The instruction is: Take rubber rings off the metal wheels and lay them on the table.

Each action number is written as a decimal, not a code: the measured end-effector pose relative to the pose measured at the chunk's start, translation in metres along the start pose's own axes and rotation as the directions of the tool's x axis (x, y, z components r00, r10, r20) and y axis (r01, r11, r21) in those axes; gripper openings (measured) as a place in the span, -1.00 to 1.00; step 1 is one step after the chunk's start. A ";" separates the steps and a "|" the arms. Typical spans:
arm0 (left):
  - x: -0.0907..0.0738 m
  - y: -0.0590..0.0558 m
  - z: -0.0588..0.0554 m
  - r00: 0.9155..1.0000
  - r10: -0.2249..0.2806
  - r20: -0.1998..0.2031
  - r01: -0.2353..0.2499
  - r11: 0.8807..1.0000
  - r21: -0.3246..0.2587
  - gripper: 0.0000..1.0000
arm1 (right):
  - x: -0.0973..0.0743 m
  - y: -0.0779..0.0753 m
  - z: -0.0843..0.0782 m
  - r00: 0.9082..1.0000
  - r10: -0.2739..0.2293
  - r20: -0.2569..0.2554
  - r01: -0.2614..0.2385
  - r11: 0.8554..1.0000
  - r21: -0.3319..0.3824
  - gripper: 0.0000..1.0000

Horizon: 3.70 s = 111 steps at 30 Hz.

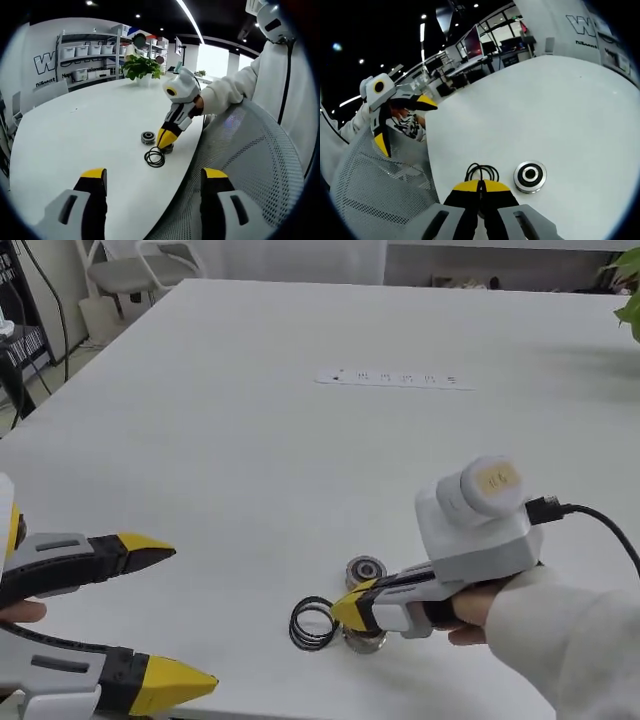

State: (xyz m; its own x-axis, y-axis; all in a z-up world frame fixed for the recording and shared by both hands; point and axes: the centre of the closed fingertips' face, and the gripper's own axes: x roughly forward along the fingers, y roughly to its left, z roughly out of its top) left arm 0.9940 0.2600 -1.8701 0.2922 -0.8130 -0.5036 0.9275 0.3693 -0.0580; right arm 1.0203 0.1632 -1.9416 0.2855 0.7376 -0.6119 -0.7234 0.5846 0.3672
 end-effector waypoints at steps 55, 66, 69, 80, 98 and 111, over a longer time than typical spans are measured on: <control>0.000 0.001 0.000 1.000 -0.001 0.014 0.001 1.000 -0.013 0.41 | -0.041 -0.020 0.054 0.975 -0.112 0.191 0.131 0.987 -0.089 -0.77; 0.001 0.001 0.001 1.000 -0.001 0.023 0.002 1.000 -0.031 0.48 | -0.055 -0.013 0.067 0.964 -0.111 0.241 0.145 0.982 -0.125 -0.57; 0.001 0.000 0.001 1.000 -0.003 0.025 0.004 1.000 -0.031 0.49 | -0.060 -0.011 0.072 0.960 -0.108 0.258 0.143 0.982 -0.122 -0.44; 0.001 0.000 0.000 1.000 -0.003 0.017 0.003 0.999 -0.037 0.55 | -0.077 0.000 0.079 0.957 -0.113 0.267 0.176 0.958 -0.225 0.24; 0.002 -0.002 0.004 0.999 -0.011 0.041 0.014 0.998 -0.053 0.73 | -0.121 0.002 0.037 0.961 -0.136 0.242 0.199 0.945 -0.259 0.79; 0.001 -0.001 0.006 0.998 -0.008 0.055 0.011 0.998 -0.064 0.82 | -0.132 -0.007 -0.002 0.970 -0.149 0.192 0.182 0.969 -0.169 0.96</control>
State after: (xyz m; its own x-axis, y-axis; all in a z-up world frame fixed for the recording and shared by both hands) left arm 0.9947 0.2560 -1.8657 0.2973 -0.8394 -0.4550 0.9139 0.3882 -0.1189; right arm 0.9869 0.0613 -1.8648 0.5052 0.6936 -0.5135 -0.7552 0.6433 0.1259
